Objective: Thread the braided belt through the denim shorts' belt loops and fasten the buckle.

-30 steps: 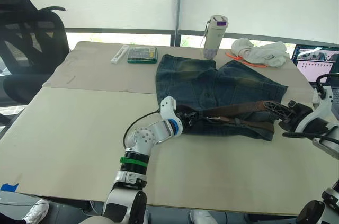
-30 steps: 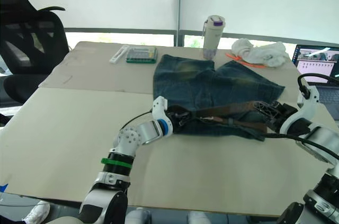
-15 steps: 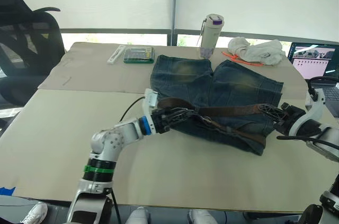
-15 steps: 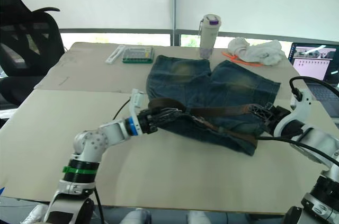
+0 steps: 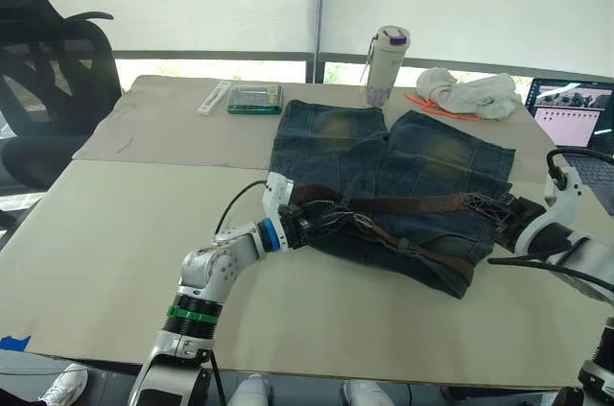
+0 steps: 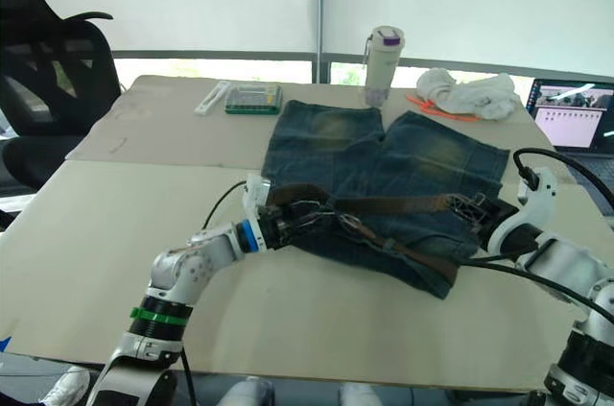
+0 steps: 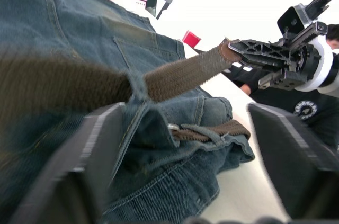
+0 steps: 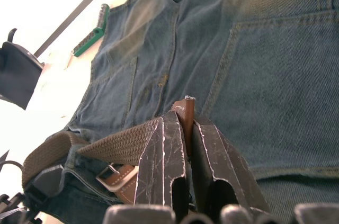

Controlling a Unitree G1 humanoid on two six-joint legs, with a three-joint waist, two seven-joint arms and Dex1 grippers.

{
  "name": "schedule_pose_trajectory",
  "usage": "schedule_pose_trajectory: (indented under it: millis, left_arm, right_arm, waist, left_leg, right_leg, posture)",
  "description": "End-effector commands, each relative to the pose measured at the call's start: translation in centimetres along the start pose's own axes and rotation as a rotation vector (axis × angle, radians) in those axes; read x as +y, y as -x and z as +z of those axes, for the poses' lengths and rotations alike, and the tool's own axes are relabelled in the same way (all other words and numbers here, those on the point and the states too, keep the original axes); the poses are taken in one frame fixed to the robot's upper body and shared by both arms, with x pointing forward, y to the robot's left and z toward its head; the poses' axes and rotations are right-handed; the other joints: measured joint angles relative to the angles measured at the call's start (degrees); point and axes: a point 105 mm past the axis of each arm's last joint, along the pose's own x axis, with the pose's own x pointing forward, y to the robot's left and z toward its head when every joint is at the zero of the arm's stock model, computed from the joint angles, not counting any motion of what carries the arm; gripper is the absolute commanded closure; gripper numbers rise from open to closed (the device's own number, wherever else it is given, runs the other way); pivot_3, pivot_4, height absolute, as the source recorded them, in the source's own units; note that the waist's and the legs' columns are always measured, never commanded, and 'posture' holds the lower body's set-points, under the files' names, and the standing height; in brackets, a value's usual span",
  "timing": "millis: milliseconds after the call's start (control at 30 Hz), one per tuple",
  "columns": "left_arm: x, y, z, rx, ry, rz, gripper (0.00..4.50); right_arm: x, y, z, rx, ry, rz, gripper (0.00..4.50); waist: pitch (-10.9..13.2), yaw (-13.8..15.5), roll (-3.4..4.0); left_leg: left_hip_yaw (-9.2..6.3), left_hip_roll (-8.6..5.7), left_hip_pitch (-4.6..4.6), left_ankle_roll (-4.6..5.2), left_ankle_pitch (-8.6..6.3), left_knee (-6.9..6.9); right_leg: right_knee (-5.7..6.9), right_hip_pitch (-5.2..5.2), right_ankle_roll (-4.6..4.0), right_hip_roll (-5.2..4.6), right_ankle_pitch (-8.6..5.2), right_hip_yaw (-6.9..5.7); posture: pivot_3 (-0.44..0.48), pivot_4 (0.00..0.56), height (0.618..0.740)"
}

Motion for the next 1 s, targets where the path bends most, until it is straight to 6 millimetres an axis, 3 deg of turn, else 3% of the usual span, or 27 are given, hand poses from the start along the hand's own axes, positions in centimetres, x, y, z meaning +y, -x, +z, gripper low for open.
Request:
schedule_pose_trajectory:
  millis: [33,200,400,467,567,700,900,1000]
  left_arm:
    - [-0.7,-0.1,0.7,-0.016,-0.042,0.001,0.07]
    - [-1.1,-0.1,0.9,-0.024,-0.069,-0.003,0.07]
    - [-3.6,0.9,4.3,-0.154,-0.065,-0.168,0.07]
    - [-3.4,1.4,5.3,-0.175,-0.082,-0.177,0.07]
    - [-1.2,1.9,5.5,-0.14,-0.123,-0.091,0.07]
    - [-1.1,2.5,5.0,-0.096,-0.161,-0.118,0.07]
    - [1.7,3.7,5.1,-0.107,-0.19,0.006,0.07]
    - [2.0,3.9,4.7,-0.095,-0.192,0.008,0.07]
  right_arm:
    - [1.0,0.5,1.3,-0.064,0.026,0.027,4.5]
    - [1.0,0.4,1.3,-0.059,0.028,0.029,4.5]
    - [0.9,0.4,1.5,-0.052,0.041,0.024,4.5]
    - [0.9,0.5,1.6,-0.051,0.048,0.024,4.5]
    - [0.9,1.1,1.9,-0.047,0.058,0.032,4.5]
    - [0.9,2.3,2.1,-0.016,0.083,0.049,4.5]
    - [2.2,4.9,0.2,0.122,0.082,0.171,4.5]
    - [2.6,5.3,-0.1,0.138,0.053,0.204,4.5]
  waist:
    - [0.0,-0.02,0.0]
    - [0.0,-0.02,0.0]
    - [0.0,-0.02,0.0]
    - [0.0,-0.02,0.0]
    - [0.0,0.07,0.0]
    - [0.0,0.08,0.0]
    - [0.0,0.71,0.0]
    - [0.0,0.57,-0.01]
  left_leg:
    - [0.0,0.0,0.0,0.0,0.0,0.0]
    - [0.0,0.0,0.01,0.0,0.0,0.0]
    - [0.0,0.0,0.0,0.0,0.0,0.0]
    - [0.0,0.01,0.01,0.0,0.0,0.0]
    - [0.0,0.0,0.04,0.0,0.0,0.02]
    - [0.01,-0.01,-0.02,0.01,0.0,0.02]
    - [-0.01,0.01,0.01,0.02,-0.01,0.03]
    - [-0.01,0.01,0.01,0.02,-0.01,0.05]
  right_leg:
    - [0.0,0.0,0.0,0.0,0.0,0.0]
    - [0.0,0.0,0.0,0.0,0.0,0.0]
    - [0.0,0.0,0.0,0.0,0.0,0.0]
    - [0.01,0.0,0.0,0.0,0.0,0.0]
    - [0.04,0.02,0.0,0.01,0.0,-0.01]
    - [-0.03,0.01,0.01,0.0,-0.01,0.0]
    - [-0.05,0.06,0.01,0.01,-0.01,-0.01]
    - [-0.02,0.07,0.01,0.01,-0.01,-0.01]
  posture:
    - [0.0,0.15,0.737]
    - [0.0,0.15,0.737]
    - [0.0,0.15,0.737]
    - [0.0,0.15,0.737]
    - [0.0,0.15,0.737]
    - [0.0,0.15,0.737]
    - [0.0,0.15,0.737]
    - [0.0,0.15,0.737]
